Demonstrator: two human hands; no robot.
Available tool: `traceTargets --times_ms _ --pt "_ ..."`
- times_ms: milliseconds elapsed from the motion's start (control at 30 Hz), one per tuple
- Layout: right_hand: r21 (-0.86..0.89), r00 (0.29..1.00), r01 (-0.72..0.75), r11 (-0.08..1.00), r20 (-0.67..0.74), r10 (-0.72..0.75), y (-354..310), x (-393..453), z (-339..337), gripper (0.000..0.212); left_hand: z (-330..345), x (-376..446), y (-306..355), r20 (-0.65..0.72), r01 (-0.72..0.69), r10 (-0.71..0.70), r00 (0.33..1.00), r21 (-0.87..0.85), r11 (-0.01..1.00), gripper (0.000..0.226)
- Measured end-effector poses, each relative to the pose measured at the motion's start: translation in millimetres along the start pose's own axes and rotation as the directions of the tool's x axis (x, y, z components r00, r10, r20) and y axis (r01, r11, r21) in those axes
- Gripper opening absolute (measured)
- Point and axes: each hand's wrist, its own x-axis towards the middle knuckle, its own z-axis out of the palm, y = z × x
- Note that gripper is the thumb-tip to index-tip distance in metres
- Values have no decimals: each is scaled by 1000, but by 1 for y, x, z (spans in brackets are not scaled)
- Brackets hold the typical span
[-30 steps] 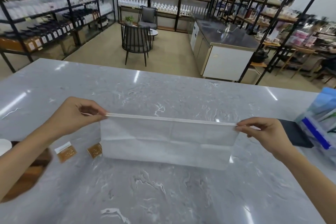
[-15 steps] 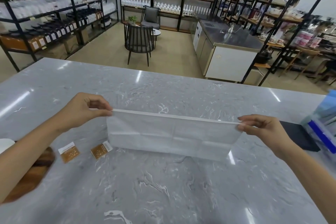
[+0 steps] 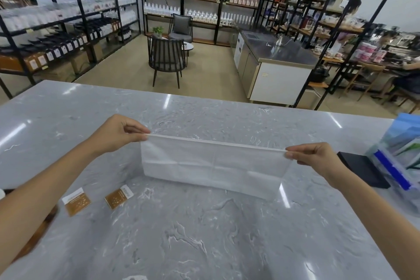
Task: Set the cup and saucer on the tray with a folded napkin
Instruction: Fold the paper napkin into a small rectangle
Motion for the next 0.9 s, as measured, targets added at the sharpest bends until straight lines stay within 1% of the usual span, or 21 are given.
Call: traceTargets --times_ms 67,133,167,233,300,467,533,567,633,700,767,800,833,900 --pt "-25 998 55 998 -25 -56 -1 -5 -3 37 -1 -1 3 -12 -10 11 1000 61 998 20" --pt "-73 996 91 993 0 -92 -1 -13 -8 28 -5 -5 6 -28 -40 43 999 106 994 17" --pt "-101 995 100 990 30 -98 2 -17 -11 23 -8 -9 8 -15 -57 59 998 109 992 15" --pt "-122 990 104 987 106 -91 7 -28 -19 20 -12 -18 13 62 -67 64 996 56 996 16" --pt "-99 982 111 989 166 -93 12 -38 -28 22 -11 -26 18 134 -30 32 990 -20 999 19" --pt "91 962 74 993 254 -95 27 -51 -48 30 -6 -41 14 241 56 -14 970 -170 984 22" --pt "183 961 -10 983 272 -40 38 -50 -50 37 -3 -44 6 313 142 -76 947 -192 971 23" --pt "216 960 -64 974 279 1 45 -48 -47 35 1 -44 1 356 196 -124 926 -174 965 23" --pt "241 951 -177 954 292 102 60 -45 -34 32 15 -41 -13 452 317 -237 860 -108 942 23" --pt "207 929 -304 930 279 242 79 -40 -14 35 36 -38 -29 487 448 -364 794 -65 891 23" --pt "170 891 -428 887 242 384 100 -35 8 33 61 -35 -43 447 556 -476 758 -60 829 18" --pt "168 871 -480 861 213 443 109 -32 18 30 74 -33 -49 399 597 -528 750 -65 799 13" --pt "171 856 -512 842 177 485 118 -28 27 26 87 -32 -53 338 631 -577 744 -69 773 9" --pt "156 843 -537 829 94 529 129 -22 40 20 109 -28 -60 219 649 -626 748 -47 759 14"
